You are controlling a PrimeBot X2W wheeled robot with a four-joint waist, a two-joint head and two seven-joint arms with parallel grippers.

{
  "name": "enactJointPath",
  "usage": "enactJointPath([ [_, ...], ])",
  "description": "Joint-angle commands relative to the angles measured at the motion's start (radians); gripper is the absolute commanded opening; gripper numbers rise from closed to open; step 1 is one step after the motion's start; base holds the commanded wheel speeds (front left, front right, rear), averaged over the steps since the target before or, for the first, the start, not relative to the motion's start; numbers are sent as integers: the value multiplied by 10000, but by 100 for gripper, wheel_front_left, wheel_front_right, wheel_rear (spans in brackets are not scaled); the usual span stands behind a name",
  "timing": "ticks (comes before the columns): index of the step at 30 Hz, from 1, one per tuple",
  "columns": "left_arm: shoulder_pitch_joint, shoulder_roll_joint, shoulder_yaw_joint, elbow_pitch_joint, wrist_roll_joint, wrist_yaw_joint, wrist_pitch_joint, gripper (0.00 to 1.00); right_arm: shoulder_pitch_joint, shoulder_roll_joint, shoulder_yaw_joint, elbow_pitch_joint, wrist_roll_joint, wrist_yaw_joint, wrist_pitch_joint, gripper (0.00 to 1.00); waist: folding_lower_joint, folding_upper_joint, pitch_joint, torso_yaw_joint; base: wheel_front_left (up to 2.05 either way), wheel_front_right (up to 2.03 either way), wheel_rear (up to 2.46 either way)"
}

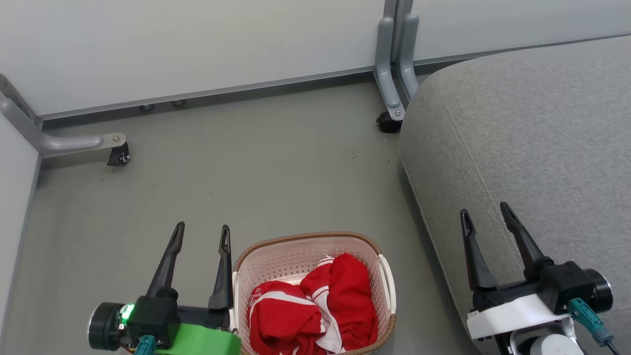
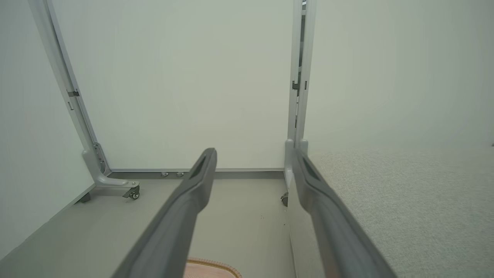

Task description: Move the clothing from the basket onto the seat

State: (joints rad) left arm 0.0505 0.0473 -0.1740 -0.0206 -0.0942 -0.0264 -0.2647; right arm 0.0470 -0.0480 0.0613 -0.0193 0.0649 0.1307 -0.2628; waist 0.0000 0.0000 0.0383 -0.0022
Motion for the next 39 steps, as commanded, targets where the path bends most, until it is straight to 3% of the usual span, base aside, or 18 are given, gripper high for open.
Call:
enactJointPath([
  [1, 21, 56, -62, 134, 122, -81, 5, 100, 1, -41, -50, -11, -70, 1, -31, 100, 0, 0, 127, -45, 0, 0, 0],
  [14, -1966, 157, -1870, 3512, 937, -913, 5, 100, -1325, -42, -807, -479, 31, 1, -31, 100, 0, 0, 2212, -620, 0, 0, 0],
  [22, -4642, 237, -3174, 7021, 1109, -1040, 7, 100, -2549, -31, -969, -970, 133, 1, -31, 100, 0, 0, 4086, -1196, 0, 0, 0],
  [27, -6544, 306, -4493, 9478, 1240, -1050, 332, 100, -3172, -28, -1089, -1061, 664, 1, -31, 100, 0, 0, 5300, -1631, 0, 0, 0],
  [35, -8605, 250, -6820, 11764, 602, -1043, 1338, 100, -3661, -25, -1174, -1135, 1143, 1, -31, 100, 0, 0, 6593, -2192, 0, 0, 0],
  [39, -9246, 223, -7429, 12284, -161, -1041, 1914, 100, -3777, -24, -1146, -1160, 1264, 1, -31, 100, 0, 0, 7069, -2363, 0, 0, 0],
])
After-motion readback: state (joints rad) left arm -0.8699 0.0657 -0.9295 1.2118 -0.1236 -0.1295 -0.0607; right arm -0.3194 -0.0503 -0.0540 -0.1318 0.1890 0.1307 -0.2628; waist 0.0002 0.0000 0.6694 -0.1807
